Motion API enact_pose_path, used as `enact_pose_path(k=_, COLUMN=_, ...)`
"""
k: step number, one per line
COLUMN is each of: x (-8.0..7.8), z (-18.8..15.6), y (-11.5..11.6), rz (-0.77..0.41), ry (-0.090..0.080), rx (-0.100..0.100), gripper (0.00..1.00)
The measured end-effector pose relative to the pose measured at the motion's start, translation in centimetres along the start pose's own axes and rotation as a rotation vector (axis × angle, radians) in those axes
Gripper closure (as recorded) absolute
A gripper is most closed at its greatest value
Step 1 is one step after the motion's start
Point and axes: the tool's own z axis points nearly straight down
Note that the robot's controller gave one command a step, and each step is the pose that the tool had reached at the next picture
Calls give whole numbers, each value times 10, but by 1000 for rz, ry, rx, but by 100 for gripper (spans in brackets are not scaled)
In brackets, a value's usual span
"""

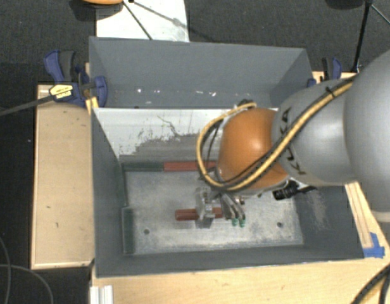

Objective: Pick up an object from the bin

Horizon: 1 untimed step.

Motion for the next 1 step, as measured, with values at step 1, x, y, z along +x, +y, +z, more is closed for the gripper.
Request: enact_pose_path(k=1, x=0, z=-1, y=0, rz=1, ry=0, rx=0, gripper=100)
